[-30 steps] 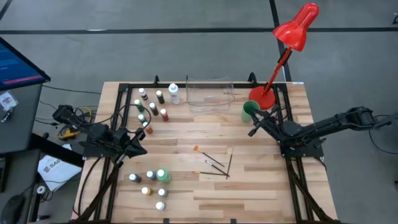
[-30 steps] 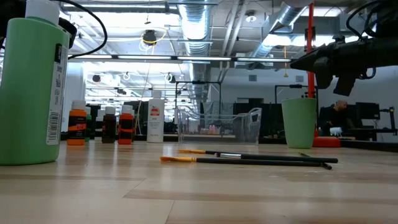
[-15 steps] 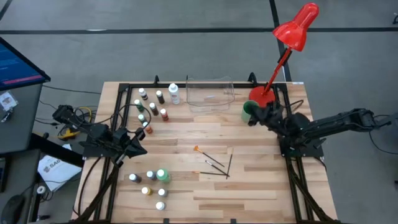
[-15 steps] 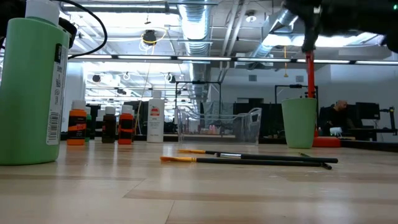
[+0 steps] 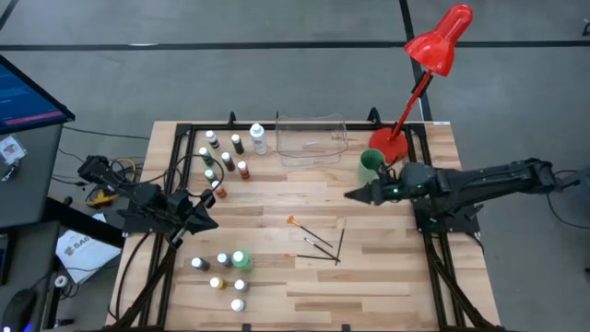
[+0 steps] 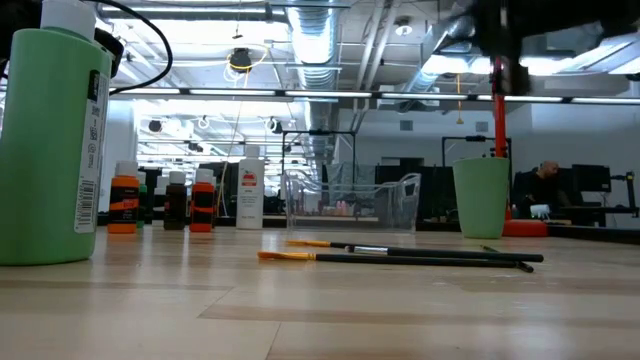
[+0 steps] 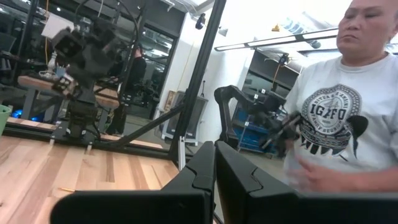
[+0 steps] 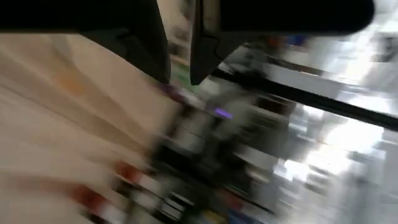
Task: Pick & Place Paint Supplies
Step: Put the top right gold paint brush into the green cup
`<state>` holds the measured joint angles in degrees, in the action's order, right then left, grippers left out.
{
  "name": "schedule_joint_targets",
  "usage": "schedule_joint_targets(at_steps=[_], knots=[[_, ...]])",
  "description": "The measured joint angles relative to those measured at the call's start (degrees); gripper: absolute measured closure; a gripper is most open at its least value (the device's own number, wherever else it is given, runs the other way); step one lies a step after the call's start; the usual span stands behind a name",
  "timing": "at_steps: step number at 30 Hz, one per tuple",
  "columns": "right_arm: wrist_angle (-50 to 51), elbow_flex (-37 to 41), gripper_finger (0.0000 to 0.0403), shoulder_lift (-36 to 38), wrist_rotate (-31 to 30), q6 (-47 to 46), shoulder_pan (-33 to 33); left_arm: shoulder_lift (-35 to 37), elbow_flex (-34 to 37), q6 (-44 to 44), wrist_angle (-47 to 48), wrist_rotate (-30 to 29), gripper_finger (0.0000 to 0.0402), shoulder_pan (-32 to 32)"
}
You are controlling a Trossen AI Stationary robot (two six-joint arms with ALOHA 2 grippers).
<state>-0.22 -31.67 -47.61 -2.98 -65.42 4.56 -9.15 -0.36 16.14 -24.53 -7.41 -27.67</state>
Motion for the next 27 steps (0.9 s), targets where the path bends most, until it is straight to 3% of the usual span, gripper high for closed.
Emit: schedule_joint_targets(at_steps=[3, 7, 11, 16, 21, 27], knots=[[16.6, -3.8, 0.0355, -2.2, -1.0, -1.8, 0.6, 0.0, 0.0, 0.0, 0.0, 0.0, 0.0400, 0.0], [26.4, -6.9, 0.0378, -6.1, -1.5, -5.7, 1.6, 0.0, 0.0, 0.0, 0.0, 0.0, 0.0400, 0.0], [28.3, -8.3, 0.0400, -11.5, -1.5, -12.0, 3.0, 0.0, 0.0, 0.0, 0.0, 0.0, 0.0400, 0.0], [28.8, -10.6, 0.0395, -20.2, -1.5, -18.3, 5.5, 0.0, 0.0, 0.0, 0.0, 0.0, 0.0400, 0.0], [36.6, -15.0, 0.0401, -29.3, -1.5, -24.2, 7.4, 0.0, 0.0, 0.0, 0.0, 0.0, 0.0400, 0.0], [43.5, -20.6, 0.0370, -38.9, -1.5, -27.3, 7.8, 0.0, 0.0, 0.0, 0.0, 0.0, 0.0400, 0.0]])
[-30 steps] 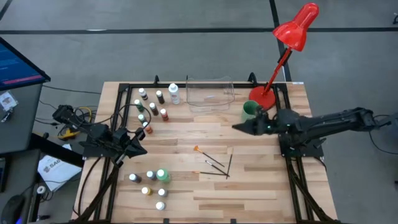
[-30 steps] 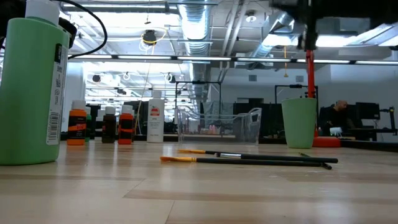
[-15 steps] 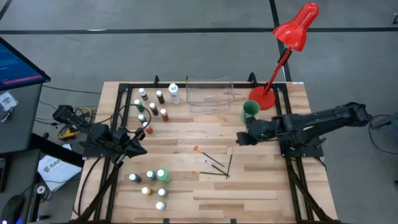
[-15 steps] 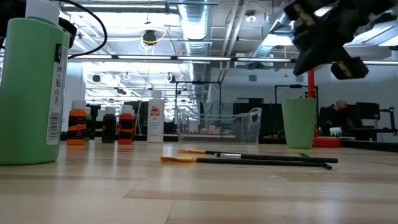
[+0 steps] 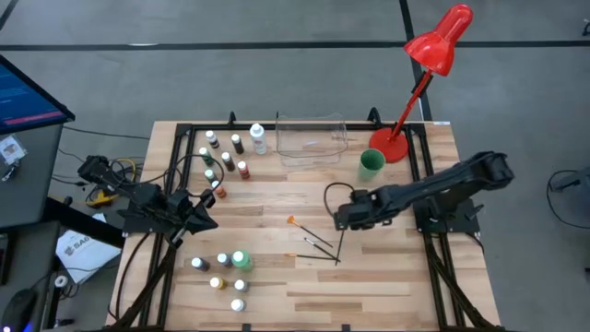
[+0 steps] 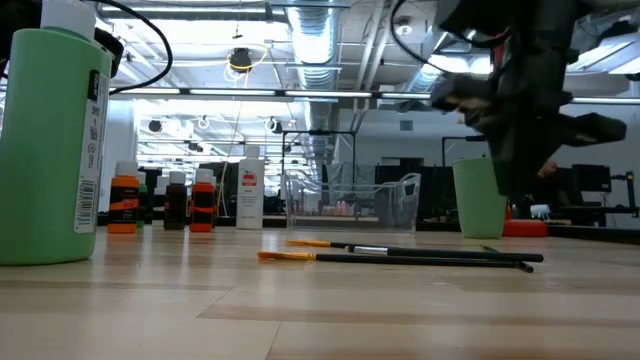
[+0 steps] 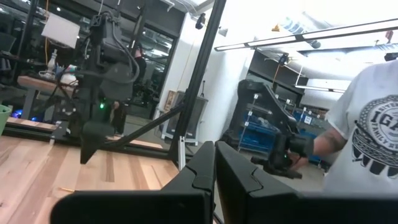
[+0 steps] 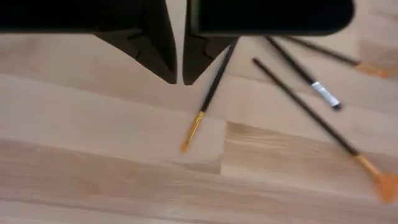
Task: Pick & Place Paint Supplies
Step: Put the top right gold paint brush into the green cup
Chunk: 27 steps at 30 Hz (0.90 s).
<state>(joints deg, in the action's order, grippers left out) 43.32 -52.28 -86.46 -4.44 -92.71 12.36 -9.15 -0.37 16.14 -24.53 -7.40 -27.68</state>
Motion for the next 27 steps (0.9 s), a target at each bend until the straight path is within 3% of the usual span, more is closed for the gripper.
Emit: schedule_joint_targets(at_steps=[10, 14, 19, 27], knots=[[-0.5, -5.2, 0.0238, -10.6, 0.1, -0.3, -3.6, -0.1, 0.0, 0.0, 0.0, 0.0, 0.0400, 0.0], [-0.3, -6.1, 0.0209, -13.2, 0.1, -0.3, -5.1, -0.4, 0.0, 0.0, 0.1, 0.0, 0.0400, 0.0], [-0.3, -6.2, 0.0211, -15.9, 0.1, -0.3, -5.6, -0.7, 0.0, 0.0, 0.0, 0.1, 0.0400, 0.0], [0.3, -6.5, 0.0260, -18.5, 1.5, -0.2, -5.8, -0.8, 0.0, 0.0, 0.0, 0.1, 0.0400, 0.0]])
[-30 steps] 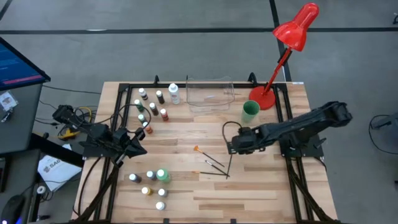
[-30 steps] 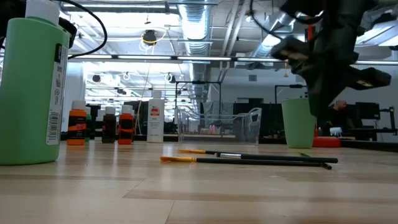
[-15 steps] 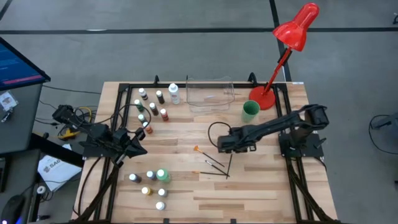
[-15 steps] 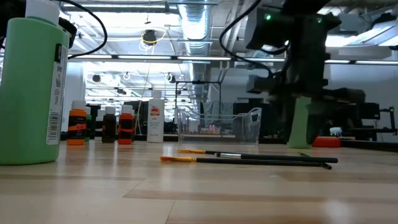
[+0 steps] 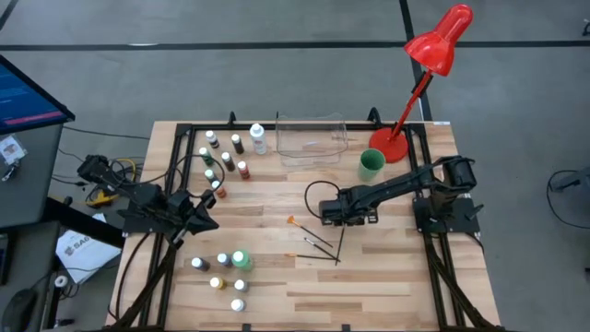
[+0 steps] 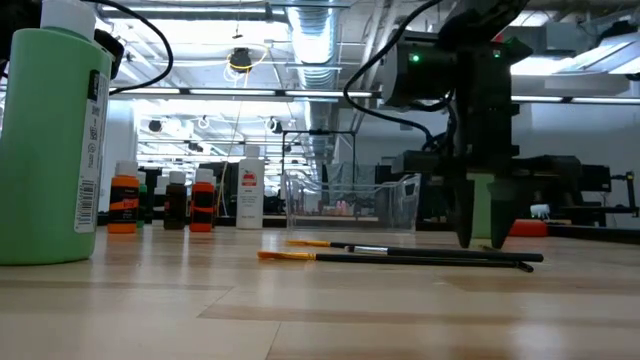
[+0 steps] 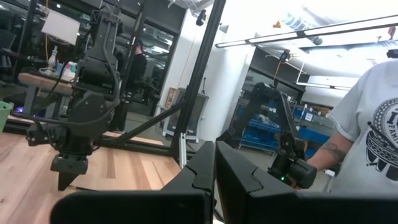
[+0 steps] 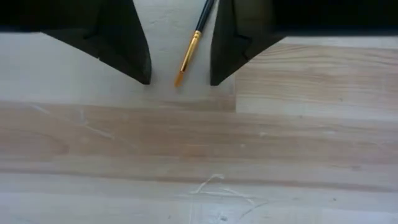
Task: Pick & Place Paint Supplies
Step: Put the top right gold paint brush into the green cup
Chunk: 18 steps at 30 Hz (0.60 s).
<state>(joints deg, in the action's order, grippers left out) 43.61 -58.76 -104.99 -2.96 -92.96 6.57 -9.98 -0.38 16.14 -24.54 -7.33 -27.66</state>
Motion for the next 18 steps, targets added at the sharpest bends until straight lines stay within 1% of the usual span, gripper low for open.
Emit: schedule_joint_targets(at_steps=[7, 10, 13, 18], knots=[[0.5, 0.2, 0.0350, 0.3, 0.1, 0.2, -0.4, 0.0, 0.0, 0.0, 0.0, -0.1, 0.0400, 0.0], [0.5, 0.2, 0.0380, 0.3, 0.0, 1.2, -0.4, 0.0, 0.0, 0.0, 0.0, 0.0, 0.0400, 0.0], [0.8, 0.2, 0.0394, 0.0, 0.0, 1.5, -0.4, 0.0, 0.0, 0.0, 0.0, -0.1, 0.0400, 0.0], [0.9, 0.2, 0.0396, 0.0, 0.0, 3.2, -0.8, 0.0, 0.0, 0.0, -0.1, -0.1, 0.0400, 0.0]])
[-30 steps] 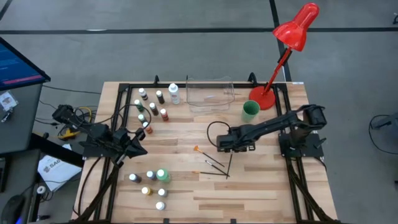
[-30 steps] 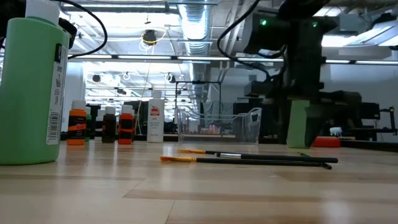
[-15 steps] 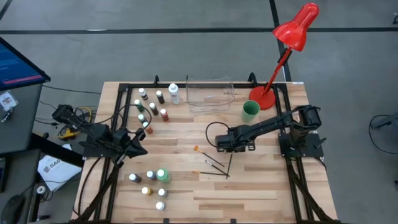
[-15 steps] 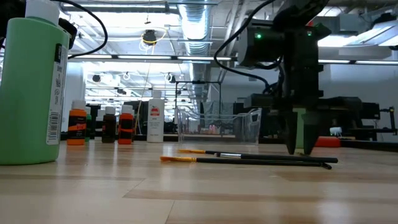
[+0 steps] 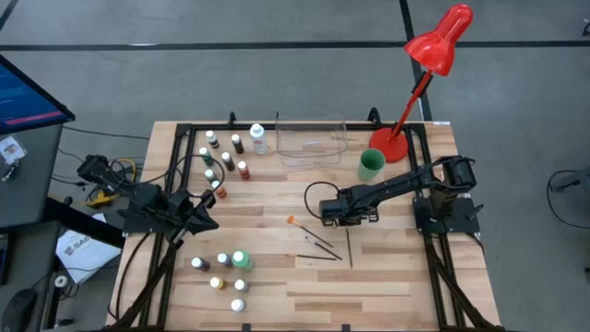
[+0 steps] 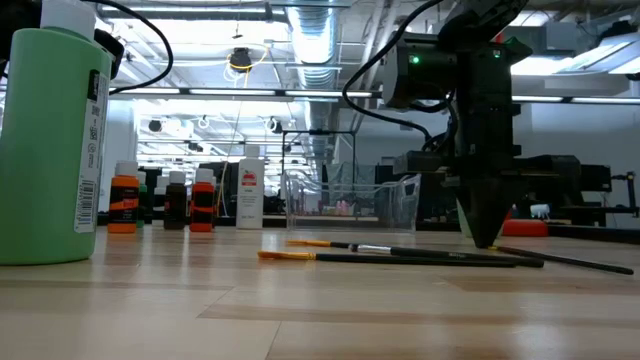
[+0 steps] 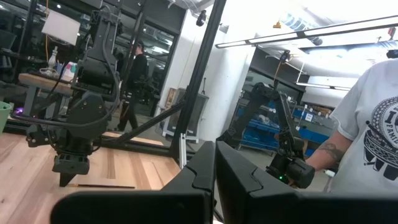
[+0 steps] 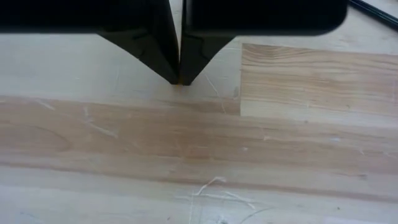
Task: Pick & Place Paint Supplies
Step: Put the top right gold paint brush into the green cup
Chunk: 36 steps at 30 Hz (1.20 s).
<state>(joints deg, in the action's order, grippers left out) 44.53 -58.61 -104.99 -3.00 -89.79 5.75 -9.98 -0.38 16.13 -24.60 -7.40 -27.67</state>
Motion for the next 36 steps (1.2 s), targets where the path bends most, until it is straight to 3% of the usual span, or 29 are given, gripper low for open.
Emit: schedule_joint_targets(at_steps=[9, 16, 23, 36], knots=[[0.1, 0.5, 0.0403, 2.8, -4.5, 3.4, 0.0, 0.0, 0.0, 0.0, 0.0, 0.0, 0.0400, 0.0], [0.4, 0.5, 0.0403, 8.9, -9.1, 4.3, -0.2, 0.0, 0.0, 0.0, -0.1, 0.0, 0.0400, 0.0], [0.4, 0.4, 0.0403, 17.9, -15.9, 6.5, 0.5, 0.0, 0.0, 0.0, -0.1, 0.0, 0.0400, 0.0], [-2.3, 0.3, 0.0403, 34.6, -30.3, 19.1, -2.1, 0.0, 0.0, 0.0, -0.2, 0.0, 0.0400, 0.0]])
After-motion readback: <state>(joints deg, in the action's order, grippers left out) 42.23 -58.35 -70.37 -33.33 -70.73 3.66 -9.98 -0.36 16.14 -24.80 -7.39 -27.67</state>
